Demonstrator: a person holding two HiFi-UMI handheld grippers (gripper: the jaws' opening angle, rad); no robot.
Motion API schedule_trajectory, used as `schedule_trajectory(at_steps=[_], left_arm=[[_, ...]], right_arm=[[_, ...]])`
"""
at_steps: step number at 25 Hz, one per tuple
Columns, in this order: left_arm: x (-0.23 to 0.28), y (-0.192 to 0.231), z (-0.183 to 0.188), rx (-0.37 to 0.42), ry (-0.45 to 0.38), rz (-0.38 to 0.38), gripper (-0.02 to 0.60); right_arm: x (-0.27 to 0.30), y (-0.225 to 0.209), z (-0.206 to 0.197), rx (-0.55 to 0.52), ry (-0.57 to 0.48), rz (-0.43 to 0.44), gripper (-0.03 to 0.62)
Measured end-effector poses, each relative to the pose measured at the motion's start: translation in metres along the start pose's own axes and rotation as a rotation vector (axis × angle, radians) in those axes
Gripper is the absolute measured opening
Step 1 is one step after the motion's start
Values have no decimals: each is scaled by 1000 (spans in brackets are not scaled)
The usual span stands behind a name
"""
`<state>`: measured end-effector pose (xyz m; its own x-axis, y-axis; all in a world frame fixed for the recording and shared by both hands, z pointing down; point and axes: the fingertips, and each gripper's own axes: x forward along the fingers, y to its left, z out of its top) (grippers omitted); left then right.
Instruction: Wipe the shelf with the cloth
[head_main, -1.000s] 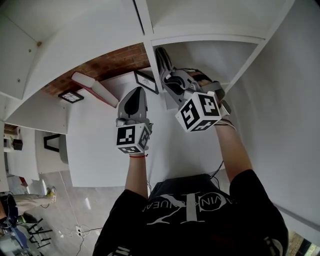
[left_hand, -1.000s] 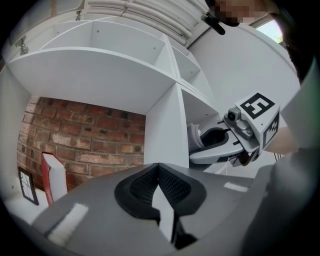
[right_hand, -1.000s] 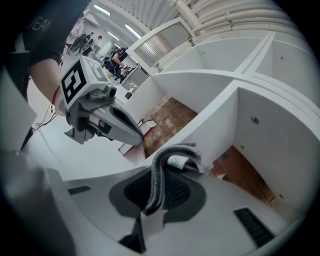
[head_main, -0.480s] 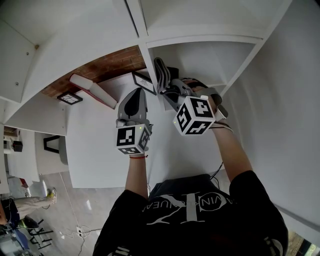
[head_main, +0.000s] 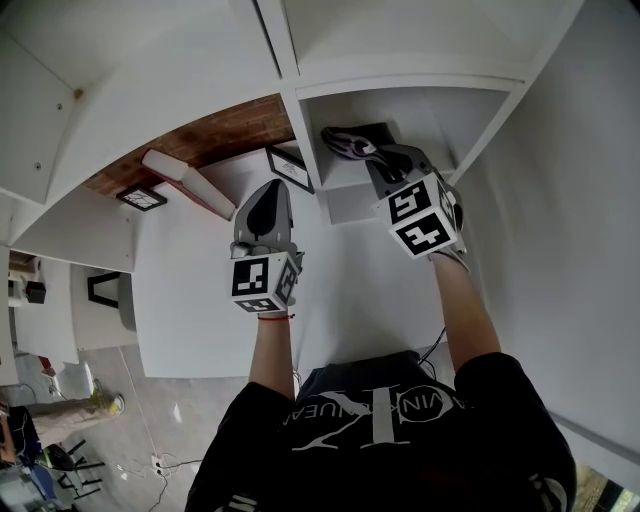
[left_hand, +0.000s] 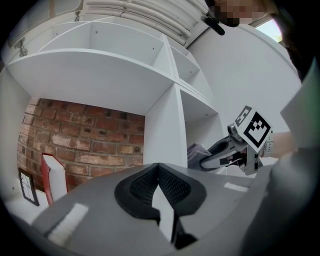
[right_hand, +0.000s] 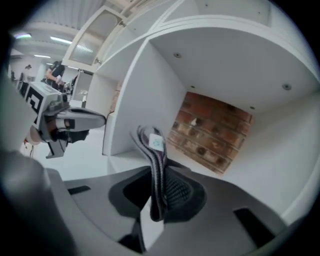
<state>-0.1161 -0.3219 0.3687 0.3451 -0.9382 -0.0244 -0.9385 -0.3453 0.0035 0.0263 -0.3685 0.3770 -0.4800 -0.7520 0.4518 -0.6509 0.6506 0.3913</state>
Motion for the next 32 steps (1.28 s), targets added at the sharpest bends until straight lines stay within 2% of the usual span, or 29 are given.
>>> schedule_trajectory(at_steps=[5,8,12,14,18,21,24,28,32], left_arm=[[1,-3,-2,0,4,-11,11],[1,-7,0,-2,1,-21,11],[1,-11,3,-2,-6,-30,11],[1,-11,5,-2,-14,-31,11],[-1,-10,8,10,-21,-24,11],[-4,-22,10,59,-15,-55,11],[-4,-44,12,60,-12,-121,11],[-2,-56,14,30,-21,-151,11],[-2,-55,20,13,-41,-152,11]], right_arm=[[-20,-43,-16,143,-37,-203,54],[-36,-66,-24,167,-33,-341,54],[-50,-82,-34,26,30,-508,54],[-54,-89,-37,-32,55,-559,54],[-61,-104,-38,-81,91,-628,54],[-62,-110,-36,-151,122,-664,54],[-62,-117,-35,-243,165,-694,54],[-61,-123,-39,-480,309,-743,54],[-57,-121,-42,-621,393,-696,54]])
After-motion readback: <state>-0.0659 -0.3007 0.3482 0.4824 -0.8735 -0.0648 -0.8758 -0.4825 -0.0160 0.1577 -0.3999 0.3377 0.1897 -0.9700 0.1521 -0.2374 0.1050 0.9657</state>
